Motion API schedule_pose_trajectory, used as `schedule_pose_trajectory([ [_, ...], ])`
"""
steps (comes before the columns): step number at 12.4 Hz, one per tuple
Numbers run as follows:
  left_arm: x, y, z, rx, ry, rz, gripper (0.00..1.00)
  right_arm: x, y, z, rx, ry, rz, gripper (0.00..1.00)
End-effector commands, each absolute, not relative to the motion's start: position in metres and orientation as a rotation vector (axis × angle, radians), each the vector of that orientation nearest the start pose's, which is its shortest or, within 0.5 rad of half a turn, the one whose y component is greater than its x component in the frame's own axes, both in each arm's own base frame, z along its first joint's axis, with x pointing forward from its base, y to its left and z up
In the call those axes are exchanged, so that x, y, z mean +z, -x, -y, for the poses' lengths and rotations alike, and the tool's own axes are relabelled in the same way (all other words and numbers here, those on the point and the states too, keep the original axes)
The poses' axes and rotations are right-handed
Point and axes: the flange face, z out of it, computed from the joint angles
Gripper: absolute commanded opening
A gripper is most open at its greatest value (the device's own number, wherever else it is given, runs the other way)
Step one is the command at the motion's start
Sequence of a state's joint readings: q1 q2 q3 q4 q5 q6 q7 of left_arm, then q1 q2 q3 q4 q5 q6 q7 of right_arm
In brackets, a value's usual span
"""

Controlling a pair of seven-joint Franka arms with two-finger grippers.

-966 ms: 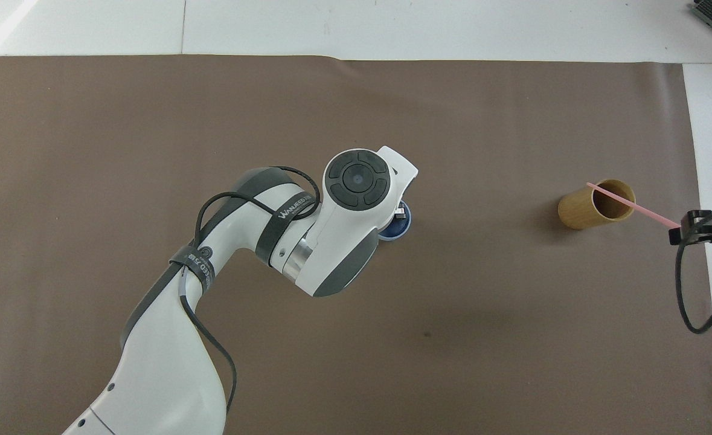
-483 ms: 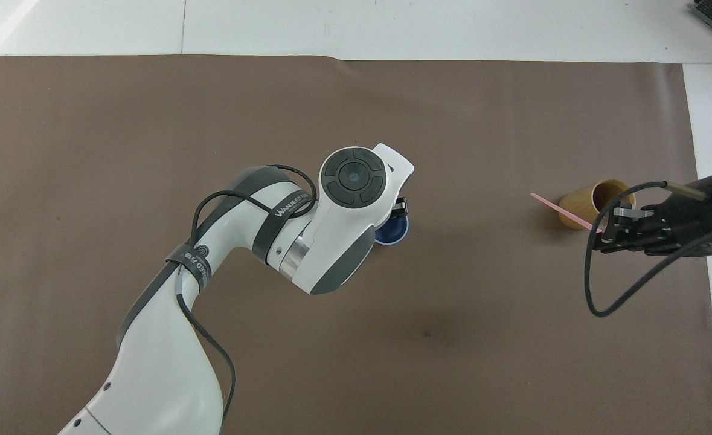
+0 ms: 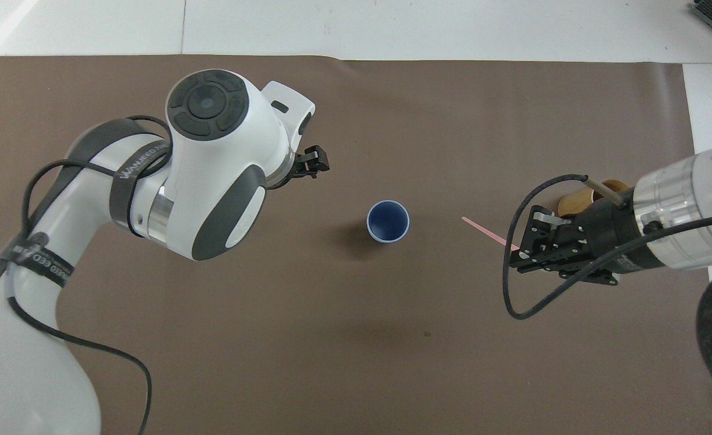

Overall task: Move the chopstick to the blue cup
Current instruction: 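Slide the blue cup toward the table center while the right gripper lifts the stick, then carry the pink stick over the blue cup while the left gripper withdraws, then lower the pink stick into the blue cup and open the right gripper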

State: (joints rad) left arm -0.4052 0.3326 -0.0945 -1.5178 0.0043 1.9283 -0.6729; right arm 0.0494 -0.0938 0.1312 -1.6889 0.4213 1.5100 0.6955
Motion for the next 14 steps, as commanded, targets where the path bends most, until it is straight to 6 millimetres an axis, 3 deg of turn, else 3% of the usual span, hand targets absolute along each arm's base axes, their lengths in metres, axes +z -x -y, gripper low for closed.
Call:
schedule_pose_trajectory([
  [1, 0.505, -0.585, 0.235, -0.092, 3.167, 0.211, 1.0, 0.628, -0.489, -0.183, 0.393, 2.659, -0.775, 0.0],
  [2, 0.514, -0.585, 0.202, -0.093, 3.161, 0.166, 1.0, 0.623, -0.491, -0.192, 0.379, 2.652, -0.769, 0.0],
  [5, 0.531, -0.593, 0.1, -0.032, 3.153, 0.02, 1.0, 0.584, -0.498, -0.241, 0.393, 2.659, -0.758, 0.0],
  [8, 0.551, -0.583, 0.026, 0.047, 3.157, -0.197, 1.0, 0.554, -0.517, -0.256, 0.362, 2.649, -0.781, 0.0],
  [9, 0.559, -0.577, 0.011, 0.063, 3.152, -0.273, 1.0, 0.54, -0.514, -0.269, 0.373, 2.67, -0.758, 0.0],
  [11, 0.58, -0.564, 0.004, 0.054, 3.137, -0.32, 1.0, 0.511, -0.514, -0.266, 0.335, 2.692, -0.775, 0.0],
  [12, 0.594, -0.557, 0.005, 0.045, 3.131, -0.323, 1.0, 0.507, -0.517, -0.265, 0.3, 2.711, -0.761, 0.09],
  [13, 0.613, -0.549, 0.007, 0.057, 3.129, -0.328, 1.0, 0.503, -0.521, -0.264, 0.272, 2.723, -0.75, 0.24],
  [14, 0.63, -0.543, 0.009, 0.084, 3.129, -0.333, 1.0, 0.503, -0.525, -0.262, 0.248, 2.723, -0.752, 0.48],
])
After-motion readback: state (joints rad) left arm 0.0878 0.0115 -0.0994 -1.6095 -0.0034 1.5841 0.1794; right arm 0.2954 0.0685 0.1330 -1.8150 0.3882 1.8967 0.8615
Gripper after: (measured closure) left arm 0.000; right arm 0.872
